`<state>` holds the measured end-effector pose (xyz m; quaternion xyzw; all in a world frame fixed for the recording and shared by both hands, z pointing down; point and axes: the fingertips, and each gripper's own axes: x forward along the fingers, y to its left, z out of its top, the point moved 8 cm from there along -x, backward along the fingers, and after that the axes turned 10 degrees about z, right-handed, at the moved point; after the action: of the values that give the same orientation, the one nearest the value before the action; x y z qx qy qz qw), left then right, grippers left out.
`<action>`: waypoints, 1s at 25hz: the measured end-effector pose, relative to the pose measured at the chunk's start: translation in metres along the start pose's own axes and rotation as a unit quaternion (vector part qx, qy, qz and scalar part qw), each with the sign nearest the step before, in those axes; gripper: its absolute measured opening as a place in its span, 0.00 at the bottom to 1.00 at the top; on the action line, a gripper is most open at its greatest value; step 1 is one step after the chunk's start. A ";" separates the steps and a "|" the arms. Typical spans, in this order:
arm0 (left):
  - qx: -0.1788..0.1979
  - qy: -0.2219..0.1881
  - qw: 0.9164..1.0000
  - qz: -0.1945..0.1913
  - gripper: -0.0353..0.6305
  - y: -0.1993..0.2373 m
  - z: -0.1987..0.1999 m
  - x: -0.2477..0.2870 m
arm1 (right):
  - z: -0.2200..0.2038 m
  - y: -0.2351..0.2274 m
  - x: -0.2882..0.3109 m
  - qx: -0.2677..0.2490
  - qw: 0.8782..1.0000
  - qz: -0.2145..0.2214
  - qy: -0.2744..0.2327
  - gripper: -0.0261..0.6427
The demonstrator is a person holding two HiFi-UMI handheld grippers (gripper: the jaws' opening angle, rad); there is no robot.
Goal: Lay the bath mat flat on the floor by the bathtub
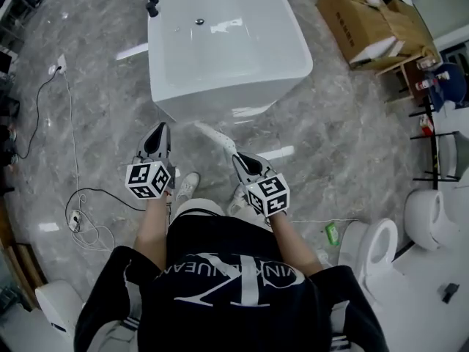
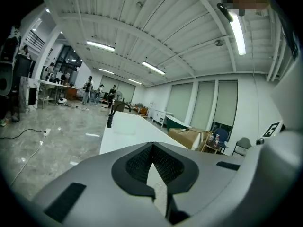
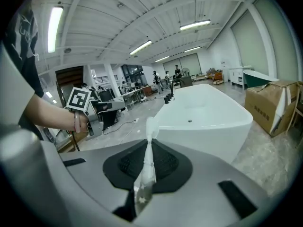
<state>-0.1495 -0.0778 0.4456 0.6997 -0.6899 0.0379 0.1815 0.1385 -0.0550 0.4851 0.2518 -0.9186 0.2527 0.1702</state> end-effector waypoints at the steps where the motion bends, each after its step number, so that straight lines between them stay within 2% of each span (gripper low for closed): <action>1: -0.003 -0.002 1.000 0.011 0.07 0.000 -0.003 -0.005 | -0.001 -0.004 0.000 -0.004 1.000 0.004 0.003 0.10; 10: -0.015 0.010 0.996 0.086 0.07 0.009 -0.045 -0.051 | -0.022 -0.019 0.025 -0.008 1.000 0.019 0.020 0.10; 15: -0.020 0.031 0.995 0.088 0.07 0.030 -0.077 -0.070 | -0.047 -0.006 0.057 0.007 0.999 0.020 0.038 0.10; 20: -0.023 0.046 0.995 0.083 0.07 0.056 -0.117 -0.067 | -0.069 0.010 0.096 0.039 0.998 0.027 0.029 0.10; 25: -0.020 0.052 0.995 0.087 0.07 0.081 -0.147 -0.063 | -0.085 0.035 0.144 0.053 0.997 0.058 0.016 0.10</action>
<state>-0.2032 0.0282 0.5798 0.6305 -0.7383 0.0755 0.2271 0.0178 -0.0363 0.6040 0.2024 -0.9142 0.3143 0.1566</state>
